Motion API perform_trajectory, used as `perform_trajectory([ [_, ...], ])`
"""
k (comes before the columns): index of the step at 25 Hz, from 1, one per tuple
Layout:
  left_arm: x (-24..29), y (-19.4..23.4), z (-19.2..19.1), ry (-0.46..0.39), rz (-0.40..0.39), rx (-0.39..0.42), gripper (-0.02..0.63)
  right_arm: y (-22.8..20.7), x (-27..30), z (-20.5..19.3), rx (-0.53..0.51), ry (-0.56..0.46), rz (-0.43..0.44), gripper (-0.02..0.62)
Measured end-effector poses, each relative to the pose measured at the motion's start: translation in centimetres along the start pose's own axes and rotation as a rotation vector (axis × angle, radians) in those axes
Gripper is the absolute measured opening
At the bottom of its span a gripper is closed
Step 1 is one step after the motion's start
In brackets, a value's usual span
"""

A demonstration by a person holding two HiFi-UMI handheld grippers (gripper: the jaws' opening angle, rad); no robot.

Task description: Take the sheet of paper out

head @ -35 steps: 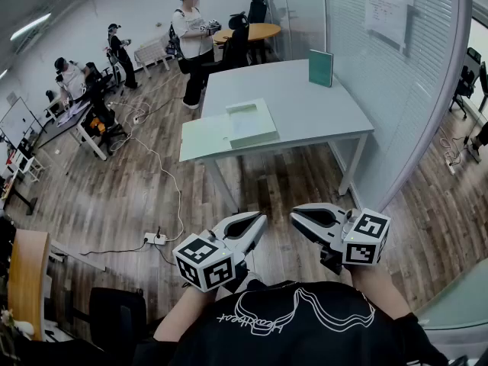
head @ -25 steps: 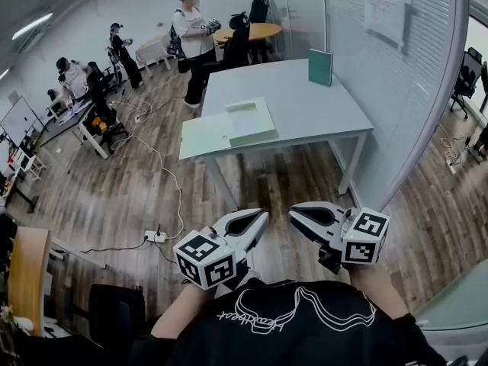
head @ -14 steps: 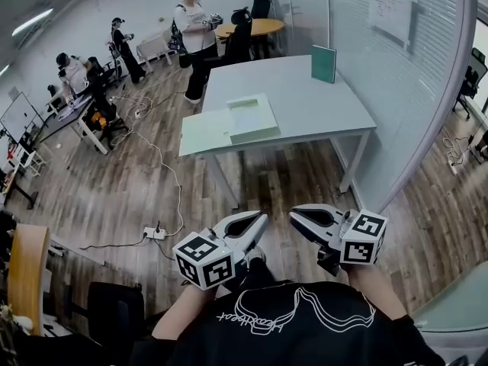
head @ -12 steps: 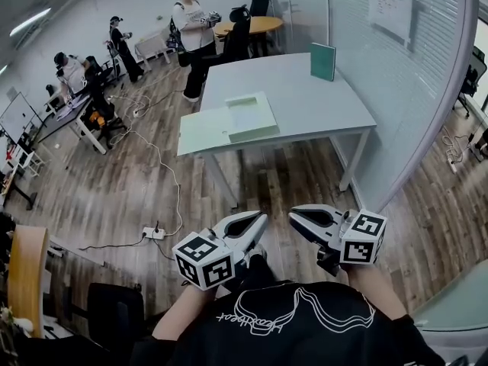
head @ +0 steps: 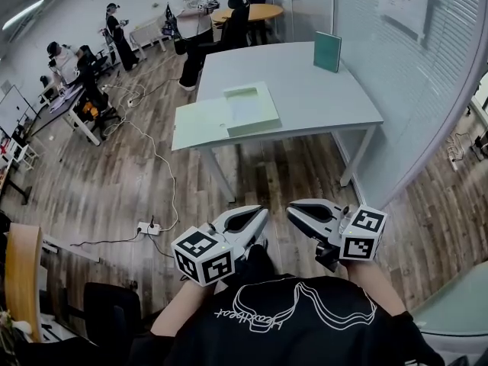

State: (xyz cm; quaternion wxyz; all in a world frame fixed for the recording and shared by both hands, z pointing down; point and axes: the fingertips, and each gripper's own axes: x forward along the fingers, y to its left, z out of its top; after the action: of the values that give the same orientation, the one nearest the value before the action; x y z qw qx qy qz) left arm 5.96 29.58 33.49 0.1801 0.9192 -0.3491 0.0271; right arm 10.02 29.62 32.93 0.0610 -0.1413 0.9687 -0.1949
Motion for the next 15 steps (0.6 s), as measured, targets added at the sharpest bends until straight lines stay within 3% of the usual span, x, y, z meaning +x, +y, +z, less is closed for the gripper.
perform_trajectory([
  [8,3.0,9.2,2.4,0.012,-0.014,-0.055,0.012,-7.5,5.5,1.9,0.034,0.018,-0.029,0.009],
  [15,7.2,21.4,6.5,0.048,-0.023,-0.119,0.012,-17.5,13.2,4.8,0.100,0.020,-0.065,0.009],
])
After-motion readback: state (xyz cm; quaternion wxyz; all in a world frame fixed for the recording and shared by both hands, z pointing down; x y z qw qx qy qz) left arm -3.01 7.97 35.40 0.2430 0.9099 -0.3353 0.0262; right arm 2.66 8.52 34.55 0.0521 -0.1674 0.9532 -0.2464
